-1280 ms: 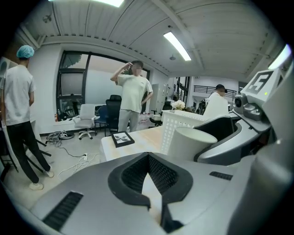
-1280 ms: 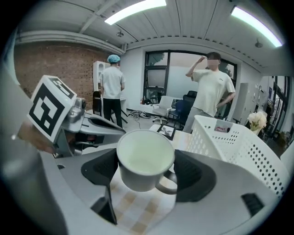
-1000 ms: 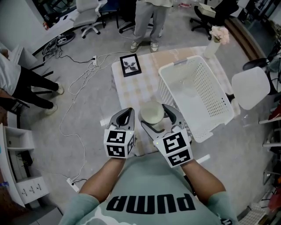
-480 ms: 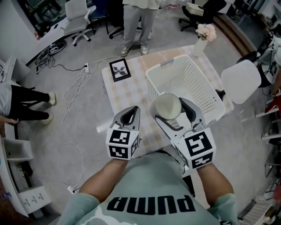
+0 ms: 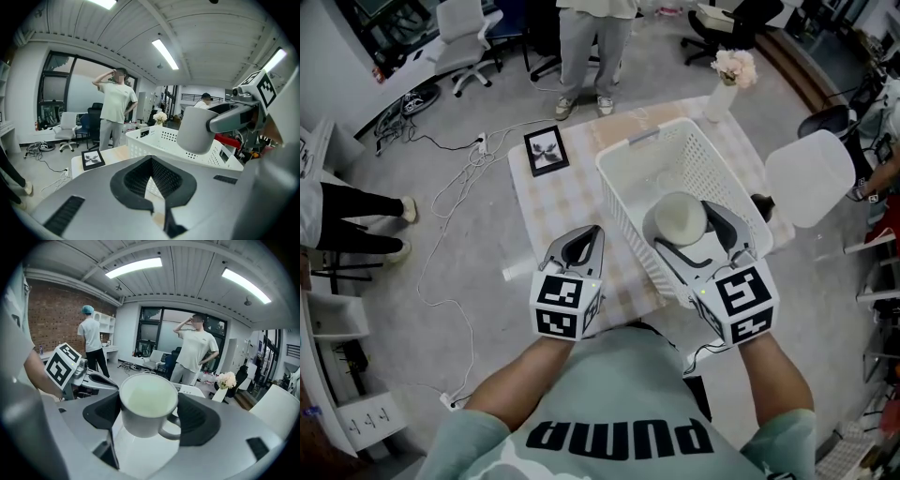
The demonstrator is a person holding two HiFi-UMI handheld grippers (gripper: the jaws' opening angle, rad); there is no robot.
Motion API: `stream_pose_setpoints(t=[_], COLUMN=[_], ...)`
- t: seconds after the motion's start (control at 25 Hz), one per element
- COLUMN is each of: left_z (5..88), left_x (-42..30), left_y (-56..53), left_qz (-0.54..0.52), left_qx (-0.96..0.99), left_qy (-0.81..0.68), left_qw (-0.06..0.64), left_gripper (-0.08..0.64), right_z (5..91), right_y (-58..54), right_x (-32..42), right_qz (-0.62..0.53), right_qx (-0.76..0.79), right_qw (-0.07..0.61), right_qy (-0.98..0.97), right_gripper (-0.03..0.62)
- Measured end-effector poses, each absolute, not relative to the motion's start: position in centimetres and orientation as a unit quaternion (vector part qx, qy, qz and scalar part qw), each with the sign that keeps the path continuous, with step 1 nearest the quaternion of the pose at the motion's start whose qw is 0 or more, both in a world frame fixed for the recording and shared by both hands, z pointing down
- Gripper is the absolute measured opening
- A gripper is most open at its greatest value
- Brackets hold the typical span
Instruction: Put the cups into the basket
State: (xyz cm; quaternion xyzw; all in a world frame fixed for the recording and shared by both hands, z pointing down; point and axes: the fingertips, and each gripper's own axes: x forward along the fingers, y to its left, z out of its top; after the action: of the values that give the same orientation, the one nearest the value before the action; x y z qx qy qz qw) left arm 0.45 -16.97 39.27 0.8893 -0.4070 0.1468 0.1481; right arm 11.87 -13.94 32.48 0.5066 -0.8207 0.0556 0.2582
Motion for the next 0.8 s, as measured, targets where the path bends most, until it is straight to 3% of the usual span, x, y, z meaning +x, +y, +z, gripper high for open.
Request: stream_pose_setpoints(t=[0.8], left_z=[41.9], left_x=[2.4], left_y=[-20.5], left_qz=[0.184], left_qx=[0.842], left_qy=[-0.474], left_qw=[0.180], left_gripper=[0.002], right_z=[41.2], right_y=[-19.8], right_x=[15.0], right_qz=[0.079], right_qx=[0.346], right_qw=[0.347], right_qy=[-0.868], right_gripper=[0.371])
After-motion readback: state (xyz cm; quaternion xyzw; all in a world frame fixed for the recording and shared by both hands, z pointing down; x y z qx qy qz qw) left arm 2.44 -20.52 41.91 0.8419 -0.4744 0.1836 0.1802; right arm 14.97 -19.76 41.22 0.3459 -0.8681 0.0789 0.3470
